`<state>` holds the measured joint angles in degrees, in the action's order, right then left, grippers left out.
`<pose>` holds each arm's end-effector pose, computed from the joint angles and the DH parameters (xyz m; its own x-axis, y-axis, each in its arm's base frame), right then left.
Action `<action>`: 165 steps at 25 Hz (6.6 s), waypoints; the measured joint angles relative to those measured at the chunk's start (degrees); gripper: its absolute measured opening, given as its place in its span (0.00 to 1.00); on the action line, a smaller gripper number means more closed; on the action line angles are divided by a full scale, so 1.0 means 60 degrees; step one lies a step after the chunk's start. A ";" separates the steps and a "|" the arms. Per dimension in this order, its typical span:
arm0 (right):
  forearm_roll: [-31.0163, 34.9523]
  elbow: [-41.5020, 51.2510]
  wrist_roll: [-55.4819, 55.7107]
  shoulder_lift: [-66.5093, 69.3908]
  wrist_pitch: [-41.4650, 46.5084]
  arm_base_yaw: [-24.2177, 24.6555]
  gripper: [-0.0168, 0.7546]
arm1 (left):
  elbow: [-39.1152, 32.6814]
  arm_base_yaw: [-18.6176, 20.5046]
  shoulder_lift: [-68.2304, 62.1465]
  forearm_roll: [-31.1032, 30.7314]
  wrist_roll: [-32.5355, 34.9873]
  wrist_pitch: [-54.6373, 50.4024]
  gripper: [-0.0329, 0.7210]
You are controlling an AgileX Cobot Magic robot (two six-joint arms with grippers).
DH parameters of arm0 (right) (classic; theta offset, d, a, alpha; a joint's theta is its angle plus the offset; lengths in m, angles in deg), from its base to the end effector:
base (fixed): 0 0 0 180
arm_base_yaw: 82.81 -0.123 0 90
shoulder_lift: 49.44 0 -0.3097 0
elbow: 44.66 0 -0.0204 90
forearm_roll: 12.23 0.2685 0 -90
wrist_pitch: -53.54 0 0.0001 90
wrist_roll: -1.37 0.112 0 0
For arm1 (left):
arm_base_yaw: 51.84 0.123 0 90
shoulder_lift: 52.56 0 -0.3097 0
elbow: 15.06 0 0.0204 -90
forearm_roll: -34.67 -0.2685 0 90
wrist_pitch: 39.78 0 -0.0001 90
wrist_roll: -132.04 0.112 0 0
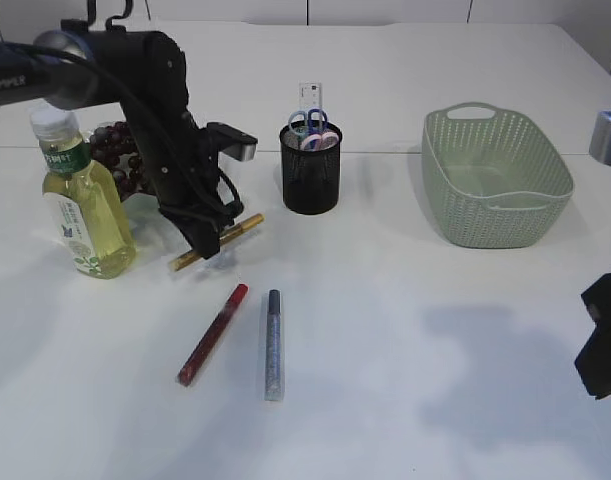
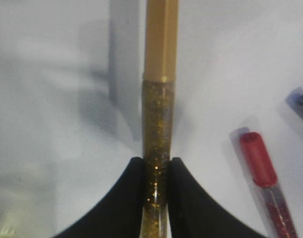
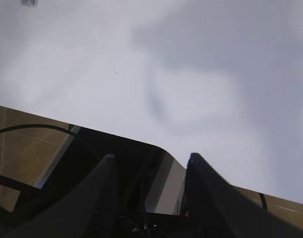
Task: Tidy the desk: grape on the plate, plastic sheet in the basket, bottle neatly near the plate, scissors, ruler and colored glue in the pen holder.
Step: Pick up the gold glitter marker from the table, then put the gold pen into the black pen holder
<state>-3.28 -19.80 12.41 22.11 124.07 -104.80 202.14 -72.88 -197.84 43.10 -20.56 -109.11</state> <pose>0.1760 0.0888 0.2992 -0.9729 -0.1340 -0.1882 -0.1706 0.9660 0.1942 0.4812 -0.2016 0.1246 -0.6994 0.7076 -0.1010 0.7147 0.6915 -0.1046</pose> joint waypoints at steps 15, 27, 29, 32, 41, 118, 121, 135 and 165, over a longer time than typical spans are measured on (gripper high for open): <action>0.0016 0.0000 0.0000 0.0000 -0.0017 0.0000 0.49 | 0.0000 0.0000 0.1740 0.1684 -0.1050 -0.0094 0.18; 0.0016 0.0000 0.0000 0.0000 -0.0258 0.0000 0.49 | -0.1286 -0.0042 0.2452 0.1798 -0.2112 0.1482 0.19; 0.0016 0.0000 0.0000 0.0000 -0.0415 0.0000 0.49 | -0.2069 -0.0123 0.2802 0.1798 -0.2112 0.2641 0.19; 0.0016 0.0000 0.0000 0.0000 -0.0662 0.0000 0.49 | -0.3410 -0.0286 0.3453 0.1824 -0.2045 0.4720 0.19; 0.0016 0.0000 0.0000 0.0017 -0.1788 0.0000 0.49 | -0.6129 -0.1083 0.4160 0.2580 -0.1991 1.1866 0.19; -0.1171 0.0000 0.0000 0.0018 -0.2801 0.0000 0.49 | -0.2630 -0.1680 0.0757 0.2422 -0.2782 1.4440 0.19; -0.1171 0.0000 0.0000 0.0018 -0.2817 0.0000 0.49 | -0.2630 -0.1681 0.0650 0.2402 -0.2782 1.4402 0.19; -0.1276 0.0000 0.0000 0.0018 -0.2824 0.0000 0.49 | -0.2630 -0.1681 0.0461 0.2138 -0.2782 1.4378 0.20; -0.0774 0.0000 0.0000 0.0018 -0.2481 0.0000 0.50 | -0.2613 -0.1132 0.4184 0.1238 -0.3085 0.3894 0.41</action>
<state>-7.93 -19.80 12.41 22.22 109.19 -104.80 186.47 -79.67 -172.73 50.53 -39.07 -85.74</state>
